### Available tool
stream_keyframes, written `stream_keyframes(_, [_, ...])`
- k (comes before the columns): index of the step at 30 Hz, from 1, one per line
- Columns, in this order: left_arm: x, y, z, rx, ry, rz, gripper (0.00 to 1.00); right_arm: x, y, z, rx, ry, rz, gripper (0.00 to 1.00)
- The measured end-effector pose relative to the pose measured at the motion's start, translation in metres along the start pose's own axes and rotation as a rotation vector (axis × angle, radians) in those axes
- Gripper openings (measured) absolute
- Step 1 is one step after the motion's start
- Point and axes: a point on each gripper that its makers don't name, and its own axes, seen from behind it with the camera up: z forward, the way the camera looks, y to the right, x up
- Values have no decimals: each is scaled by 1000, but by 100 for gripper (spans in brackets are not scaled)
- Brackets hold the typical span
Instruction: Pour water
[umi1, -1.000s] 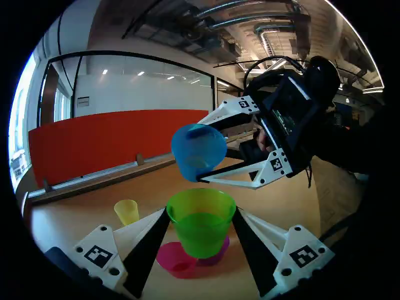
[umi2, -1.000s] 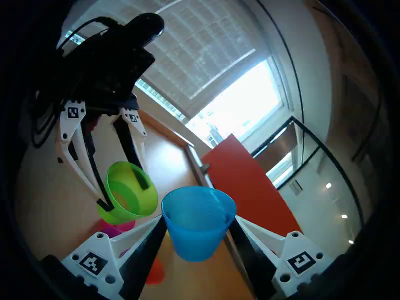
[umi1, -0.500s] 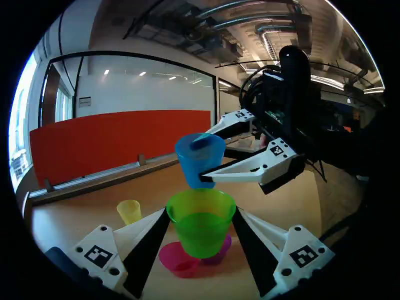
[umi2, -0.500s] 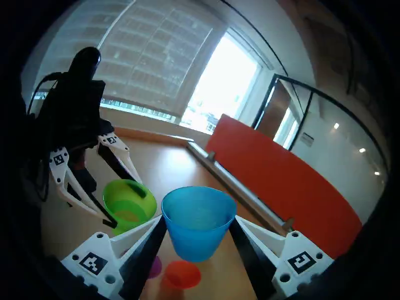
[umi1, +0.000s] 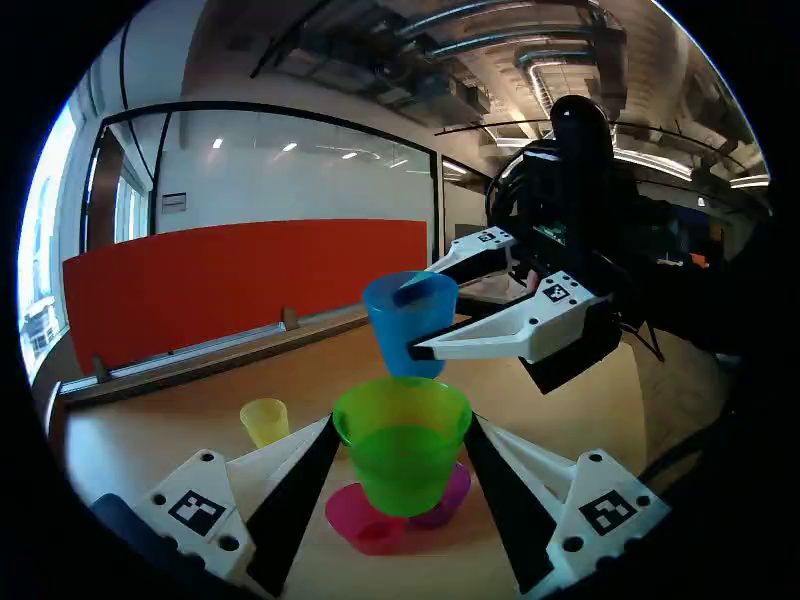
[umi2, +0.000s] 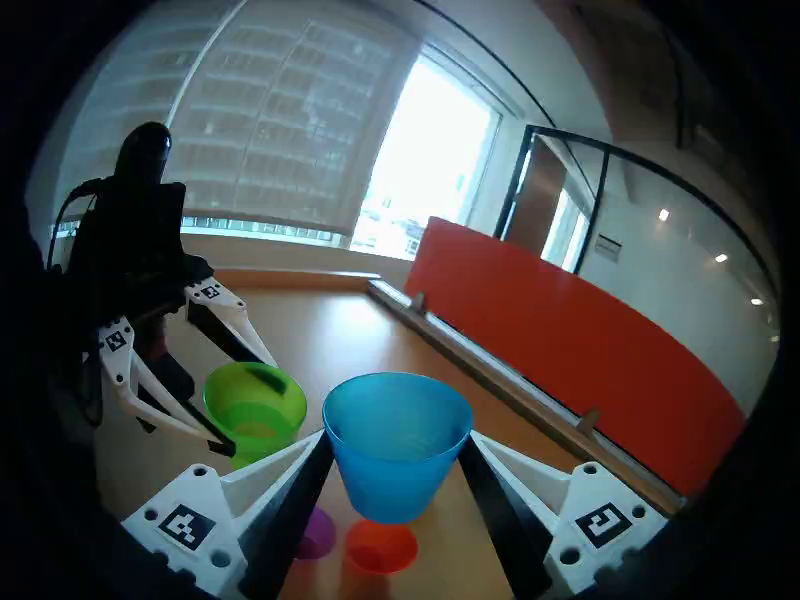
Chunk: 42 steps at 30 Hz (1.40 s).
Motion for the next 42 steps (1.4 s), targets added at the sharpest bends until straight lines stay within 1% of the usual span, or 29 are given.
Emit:
stream_keyframes(5, [-1, -10, 0, 21, 2, -5, 87, -6, 4, -2, -12, -13, 31, 89])
stream_keyframes(12, [-2, -28, -2, 56, 2, -21, 87, -16, 14, -6, -38, -28, 62, 89])
stream_keyframes(20, [-10, -50, -4, 112, -14, -6, 87, -29, 26, -12, -68, -44, 83, 89])
stream_keyframes(29, [-12, -74, -6, 161, -13, -28, 87, -40, 38, -21, -97, -56, 95, 89])
stream_keyframes(42, [-34, -105, -8, 221, -56, -44, 87, -55, 50, -28, -123, -71, 121, 89])
